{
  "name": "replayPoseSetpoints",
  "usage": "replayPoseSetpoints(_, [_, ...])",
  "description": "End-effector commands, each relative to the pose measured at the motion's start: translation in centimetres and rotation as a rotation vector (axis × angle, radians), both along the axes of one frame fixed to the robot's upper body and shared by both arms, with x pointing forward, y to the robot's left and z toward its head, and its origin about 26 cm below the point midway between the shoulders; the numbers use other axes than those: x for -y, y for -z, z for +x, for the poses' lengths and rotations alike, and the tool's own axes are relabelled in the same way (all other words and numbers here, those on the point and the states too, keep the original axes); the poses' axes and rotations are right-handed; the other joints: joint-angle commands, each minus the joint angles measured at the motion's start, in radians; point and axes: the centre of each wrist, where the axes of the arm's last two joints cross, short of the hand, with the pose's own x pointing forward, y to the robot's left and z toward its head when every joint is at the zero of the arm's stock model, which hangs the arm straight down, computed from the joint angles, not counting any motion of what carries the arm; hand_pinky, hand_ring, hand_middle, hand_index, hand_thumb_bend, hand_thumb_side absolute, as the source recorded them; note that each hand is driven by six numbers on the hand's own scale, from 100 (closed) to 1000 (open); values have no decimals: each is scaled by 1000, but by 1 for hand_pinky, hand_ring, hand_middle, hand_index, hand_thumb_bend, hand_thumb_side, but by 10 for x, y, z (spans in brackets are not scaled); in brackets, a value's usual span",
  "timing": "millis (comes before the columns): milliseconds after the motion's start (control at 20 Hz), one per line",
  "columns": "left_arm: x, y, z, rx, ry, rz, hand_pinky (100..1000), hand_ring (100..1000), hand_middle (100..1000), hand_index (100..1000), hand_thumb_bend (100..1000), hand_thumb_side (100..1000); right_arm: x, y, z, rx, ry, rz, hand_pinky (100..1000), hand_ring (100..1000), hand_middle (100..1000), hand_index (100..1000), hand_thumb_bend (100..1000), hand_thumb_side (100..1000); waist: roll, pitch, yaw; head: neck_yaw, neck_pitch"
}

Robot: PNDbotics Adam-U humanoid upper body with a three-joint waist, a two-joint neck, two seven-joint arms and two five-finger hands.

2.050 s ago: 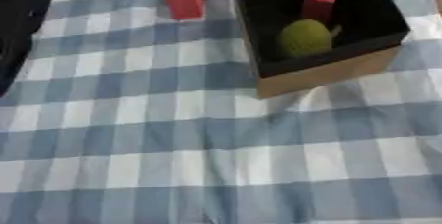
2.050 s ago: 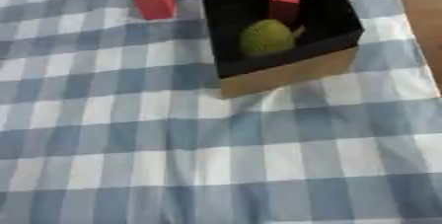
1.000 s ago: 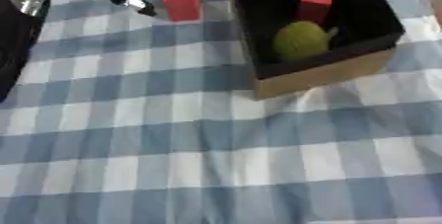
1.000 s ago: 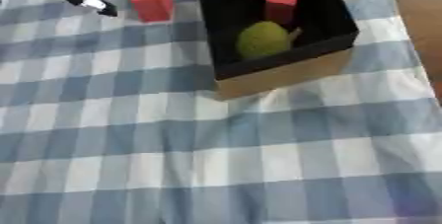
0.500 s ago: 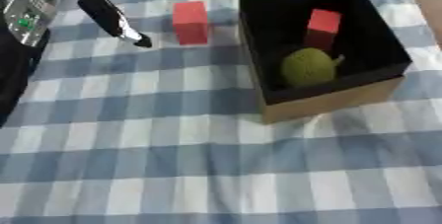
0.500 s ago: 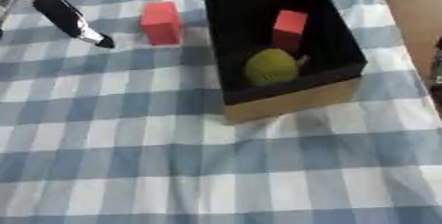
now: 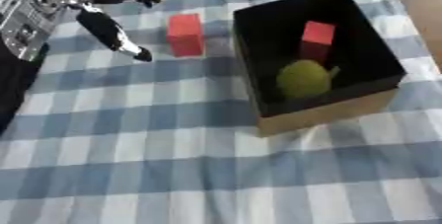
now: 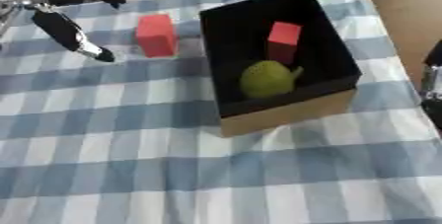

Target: Pick up objects on the table and place them in the box.

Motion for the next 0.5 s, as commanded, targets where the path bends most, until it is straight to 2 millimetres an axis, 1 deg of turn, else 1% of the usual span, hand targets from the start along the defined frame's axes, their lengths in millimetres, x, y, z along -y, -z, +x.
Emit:
replayPoseSetpoints(50, [-5, -16, -1, 34, -28, -19, 905, 919, 823, 953, 678, 478, 0, -6, -2, 20, 2, -13, 892, 1000, 425, 854, 100, 470, -25, -5, -3, 4, -17])
replayPoseSetpoints(100, [-5, -16, 0, 36, -30, -19, 905, 921, 826, 954, 677, 479, -1, -6, -2, 19, 1, -11, 892, 1000, 424, 854, 100, 442, -25, -3, -4, 5, -16])
replayPoseSetpoints(150, [-4, -17, 0, 40, -29, -18, 905, 921, 826, 955, 670, 476, -1, -6, -2, 18, 1, -9, 893, 1000, 424, 854, 100, 470, -26, 0, -4, 7, -14])
replayPoseSetpoints(500, [9, -26, 0, 47, -2, -29, 905, 922, 824, 957, 653, 482, -3, -5, -1, 10, -3, -4, 893, 1000, 419, 854, 100, 470, -29, 13, 0, 16, -9])
